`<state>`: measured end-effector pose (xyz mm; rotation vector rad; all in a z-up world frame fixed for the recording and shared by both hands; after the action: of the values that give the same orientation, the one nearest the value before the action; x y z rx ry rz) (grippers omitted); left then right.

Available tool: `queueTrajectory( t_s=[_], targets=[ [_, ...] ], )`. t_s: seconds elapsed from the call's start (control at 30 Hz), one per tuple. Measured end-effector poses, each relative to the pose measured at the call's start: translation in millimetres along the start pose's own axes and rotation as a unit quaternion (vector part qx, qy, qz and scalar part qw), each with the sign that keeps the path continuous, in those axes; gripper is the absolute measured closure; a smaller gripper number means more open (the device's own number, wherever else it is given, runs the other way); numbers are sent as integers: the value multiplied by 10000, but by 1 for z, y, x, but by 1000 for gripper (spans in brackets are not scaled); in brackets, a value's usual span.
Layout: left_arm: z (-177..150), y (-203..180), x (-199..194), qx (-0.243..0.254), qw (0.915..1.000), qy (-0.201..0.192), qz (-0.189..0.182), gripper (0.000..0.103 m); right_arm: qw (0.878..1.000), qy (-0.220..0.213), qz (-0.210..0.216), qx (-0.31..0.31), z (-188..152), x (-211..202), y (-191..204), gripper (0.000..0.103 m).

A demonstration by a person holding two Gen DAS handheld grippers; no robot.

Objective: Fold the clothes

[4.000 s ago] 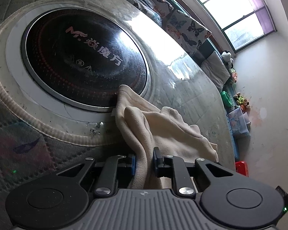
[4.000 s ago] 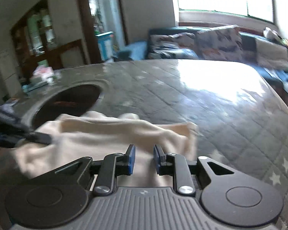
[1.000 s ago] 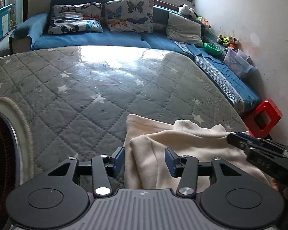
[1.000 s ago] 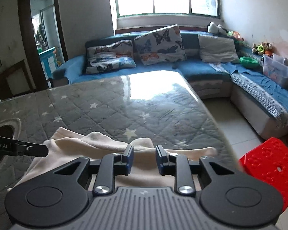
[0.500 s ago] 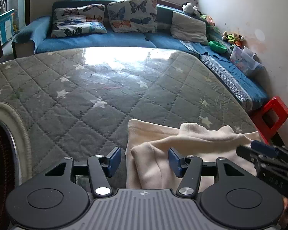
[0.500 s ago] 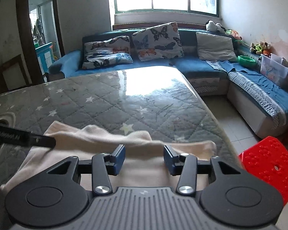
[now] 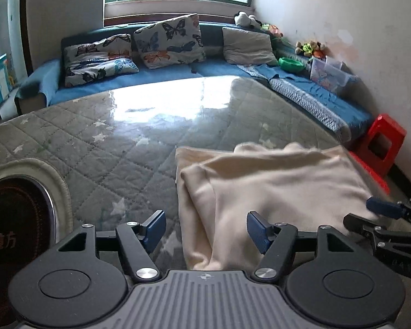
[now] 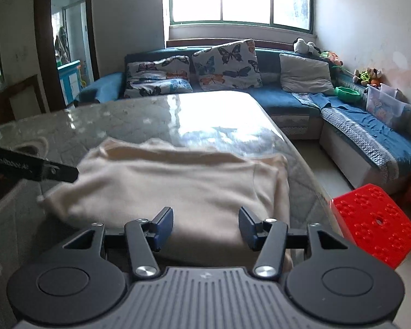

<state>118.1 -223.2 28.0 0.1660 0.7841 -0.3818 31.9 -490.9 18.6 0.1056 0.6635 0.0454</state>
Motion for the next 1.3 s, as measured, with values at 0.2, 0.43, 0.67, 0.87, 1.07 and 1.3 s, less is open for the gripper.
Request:
queueTrajectory(
  t_s=[0.2,0.43,0.67,0.87,1.07,1.3],
  targets=[
    [-11,8,1,-83,10000,13,35,30,9996,-56,-62,-259,-2,-4,4,50],
    [-18,10,1,-108,9999,76,71,27,9996,-50,218,-191,-4,-1,19,49],
    [-24,11,-9,-172,9998,46,44,21,9996,-122,174,-185,-6,-9,21,38],
    [-31,9,-27,-193,9997,-108,85,3,9997,-176,124,-98,-10,-19,22,25],
    [-42,8,-44,-172,9996,-189,91,0,9997,-231,83,-24,-18,-32,28,9],
    [-58,7,-63,-154,9994,-244,169,0,9997,-215,35,88,-27,-46,31,0]
  ],
)
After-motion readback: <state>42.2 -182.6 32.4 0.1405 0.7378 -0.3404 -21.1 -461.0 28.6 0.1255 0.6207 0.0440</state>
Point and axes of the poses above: each gripper's, at about its wrist camera, not at the fingertips, and x roughly the way its jaws point, y to its left, z to its top, the point moved 2 cm from there along x, roughly the way its jaws point, and after that the axes turned 7 degrees about x, right-handed, at the moved point
